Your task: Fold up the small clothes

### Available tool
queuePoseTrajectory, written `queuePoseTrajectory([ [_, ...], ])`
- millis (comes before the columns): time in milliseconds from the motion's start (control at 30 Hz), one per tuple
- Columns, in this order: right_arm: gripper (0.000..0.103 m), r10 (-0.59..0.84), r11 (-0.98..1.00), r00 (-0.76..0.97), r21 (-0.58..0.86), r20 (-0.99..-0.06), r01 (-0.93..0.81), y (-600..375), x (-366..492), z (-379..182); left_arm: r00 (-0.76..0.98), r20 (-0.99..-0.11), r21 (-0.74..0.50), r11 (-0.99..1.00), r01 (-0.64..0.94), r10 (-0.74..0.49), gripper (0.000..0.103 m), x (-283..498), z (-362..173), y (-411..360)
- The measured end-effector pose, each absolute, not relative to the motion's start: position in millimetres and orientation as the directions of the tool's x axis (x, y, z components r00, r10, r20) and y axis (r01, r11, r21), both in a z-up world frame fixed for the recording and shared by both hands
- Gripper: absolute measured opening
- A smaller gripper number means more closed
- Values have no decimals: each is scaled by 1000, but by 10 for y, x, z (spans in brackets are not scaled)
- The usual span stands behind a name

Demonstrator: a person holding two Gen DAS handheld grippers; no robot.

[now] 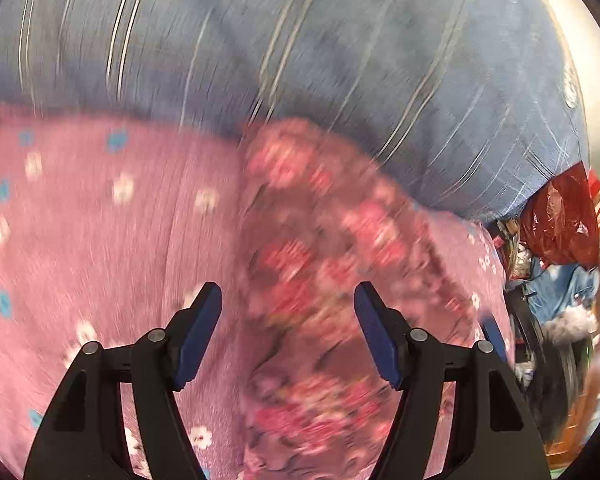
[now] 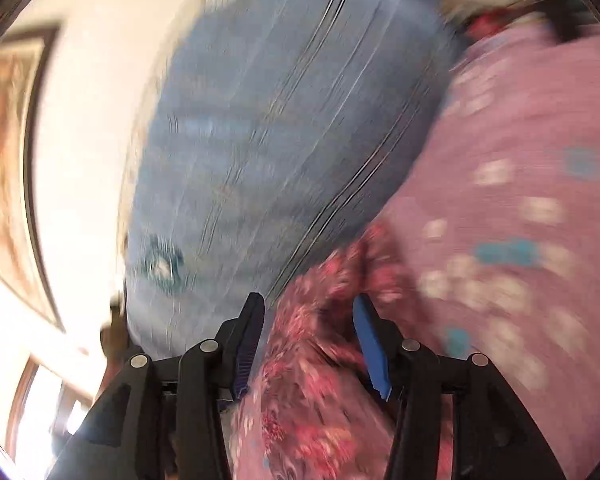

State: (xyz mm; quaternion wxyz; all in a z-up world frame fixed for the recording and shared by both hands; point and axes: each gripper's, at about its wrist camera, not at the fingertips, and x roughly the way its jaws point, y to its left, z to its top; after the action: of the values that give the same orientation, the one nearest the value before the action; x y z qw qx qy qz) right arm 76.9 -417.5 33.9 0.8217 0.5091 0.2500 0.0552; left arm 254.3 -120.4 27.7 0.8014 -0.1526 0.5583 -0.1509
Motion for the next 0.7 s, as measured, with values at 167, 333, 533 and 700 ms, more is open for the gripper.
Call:
queuePoseTrajectory([
  [167,49,461,550,685,788,-564,278,-4076,1757,-40,293,-806,-540,842,-7,-514,68,2496,4,-1076],
  [333,7,469,737,629,667,-620,108,-3802,2071,176,335,-809,-503,864,32,-483,68,2428,115,-1063],
  [533,7,390,688,655,678,-647,260,-4215,2013,-147,291,-868,-405,913,52,-402,68,2399,-122,-1214],
  [700,19,452,622,663,743,-597,245,-4310,1713,-144,307,-873,-377,924,67,-379,68,2296,-17,-1190],
])
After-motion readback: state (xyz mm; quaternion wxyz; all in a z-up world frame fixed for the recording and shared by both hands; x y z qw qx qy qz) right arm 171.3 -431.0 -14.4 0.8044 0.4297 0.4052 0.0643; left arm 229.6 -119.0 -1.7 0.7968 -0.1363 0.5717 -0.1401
